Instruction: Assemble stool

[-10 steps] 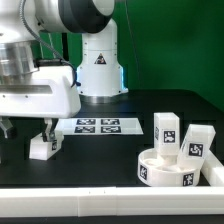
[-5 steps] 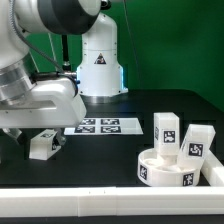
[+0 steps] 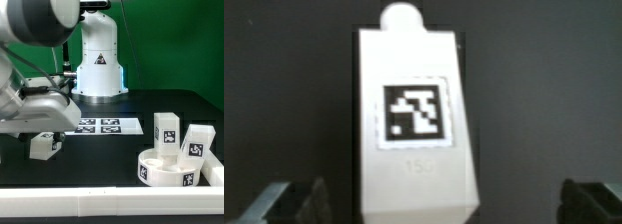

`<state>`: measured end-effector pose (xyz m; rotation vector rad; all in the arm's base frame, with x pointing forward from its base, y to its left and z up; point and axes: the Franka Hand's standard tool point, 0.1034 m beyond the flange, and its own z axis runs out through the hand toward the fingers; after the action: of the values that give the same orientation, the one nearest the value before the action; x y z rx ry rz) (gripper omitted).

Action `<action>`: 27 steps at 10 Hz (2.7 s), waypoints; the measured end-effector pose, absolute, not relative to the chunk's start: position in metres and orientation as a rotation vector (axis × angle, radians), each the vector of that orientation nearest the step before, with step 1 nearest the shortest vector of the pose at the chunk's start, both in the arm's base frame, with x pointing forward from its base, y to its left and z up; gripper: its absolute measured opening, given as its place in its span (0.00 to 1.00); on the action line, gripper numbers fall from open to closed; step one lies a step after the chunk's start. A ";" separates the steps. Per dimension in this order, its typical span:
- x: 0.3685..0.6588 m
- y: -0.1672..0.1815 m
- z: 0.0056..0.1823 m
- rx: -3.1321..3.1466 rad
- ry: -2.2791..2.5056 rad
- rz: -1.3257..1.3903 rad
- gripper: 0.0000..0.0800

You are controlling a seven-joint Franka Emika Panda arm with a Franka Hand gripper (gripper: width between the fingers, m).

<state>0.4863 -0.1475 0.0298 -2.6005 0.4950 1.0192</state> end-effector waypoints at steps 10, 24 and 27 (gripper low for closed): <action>0.470 -0.142 0.003 -2.523 0.528 1.178 0.81; 0.541 -0.077 0.091 -2.600 0.609 1.073 0.42; 0.563 -0.078 0.088 -2.729 0.646 0.787 0.42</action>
Offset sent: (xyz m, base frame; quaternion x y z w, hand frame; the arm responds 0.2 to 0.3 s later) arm -0.0003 0.0080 -0.0065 -0.0087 -0.0056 0.0303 0.9995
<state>0.5628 -0.0779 0.0884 -2.7291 0.6458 0.7872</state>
